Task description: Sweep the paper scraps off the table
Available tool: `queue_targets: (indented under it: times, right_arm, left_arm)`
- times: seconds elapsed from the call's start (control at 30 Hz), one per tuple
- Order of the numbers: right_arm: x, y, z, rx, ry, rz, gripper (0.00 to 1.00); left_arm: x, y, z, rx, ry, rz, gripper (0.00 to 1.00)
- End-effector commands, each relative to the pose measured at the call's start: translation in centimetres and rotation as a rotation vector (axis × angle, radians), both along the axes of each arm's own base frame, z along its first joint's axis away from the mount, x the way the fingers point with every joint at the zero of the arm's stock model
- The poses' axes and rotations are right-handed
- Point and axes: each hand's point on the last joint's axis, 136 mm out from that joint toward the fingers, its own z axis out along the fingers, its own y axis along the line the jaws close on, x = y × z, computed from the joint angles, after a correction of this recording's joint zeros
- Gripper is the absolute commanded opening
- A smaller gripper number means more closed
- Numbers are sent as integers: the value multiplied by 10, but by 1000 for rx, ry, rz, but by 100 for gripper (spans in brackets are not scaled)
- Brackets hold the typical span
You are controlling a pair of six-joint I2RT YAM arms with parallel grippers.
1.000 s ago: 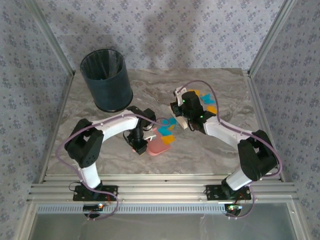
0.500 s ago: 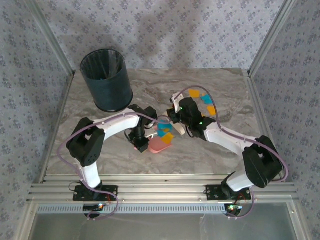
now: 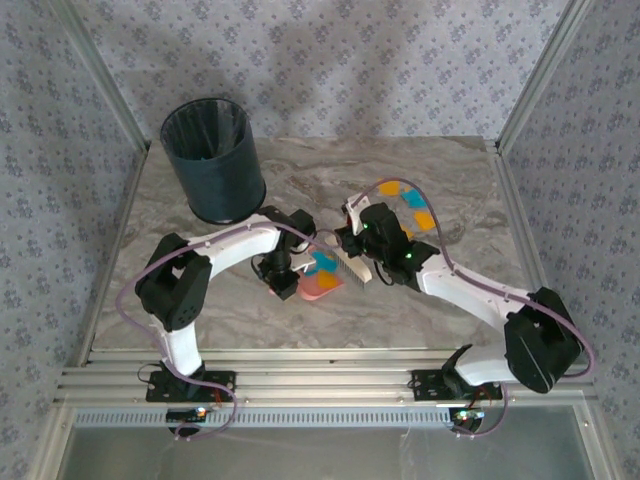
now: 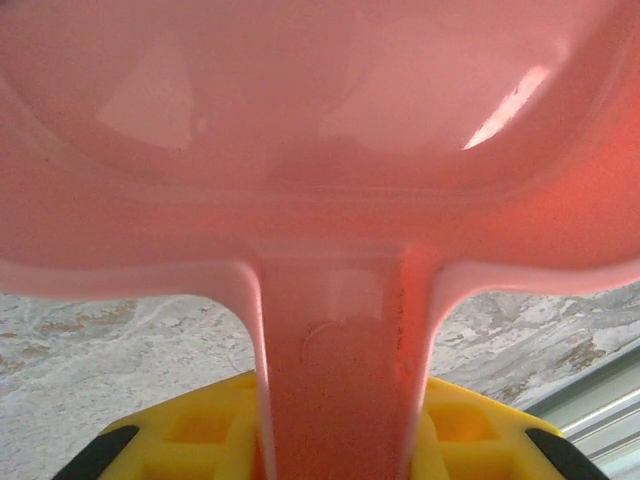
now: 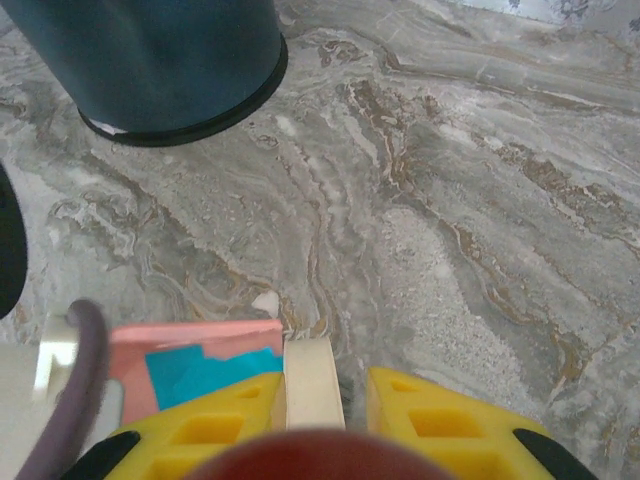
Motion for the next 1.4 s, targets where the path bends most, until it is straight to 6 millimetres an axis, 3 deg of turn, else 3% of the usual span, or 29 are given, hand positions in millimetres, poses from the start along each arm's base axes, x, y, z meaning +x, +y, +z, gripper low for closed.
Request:
queue_targets:
  times: [0.0,0.27,0.67,0.8,1.03,1.37]
  right_arm:
    - [-10,-2,3,12,17,3,0]
    - [-8,-14,29,84,-56,-72,0]
    - [19,-57,33,50,-182,-364,0]
    - [30,-46,34,30,-217,-338,0]
    - [42,-20,16,8,-192,-279,0]
    - [21,16,-3,73,-79,-147,0]
  left_arm:
    - [2,10,-1,53,11,-13,0]
    - [-3,16,1,71,37,-71,0]
    - [-11,8,4,22,46,-118,0]
    - [-13,7,2,16,56,-125,0]
    - [-16,3,1,-15,56,-131,0]
    - [-15,4,-3,-8,58,-129,0]
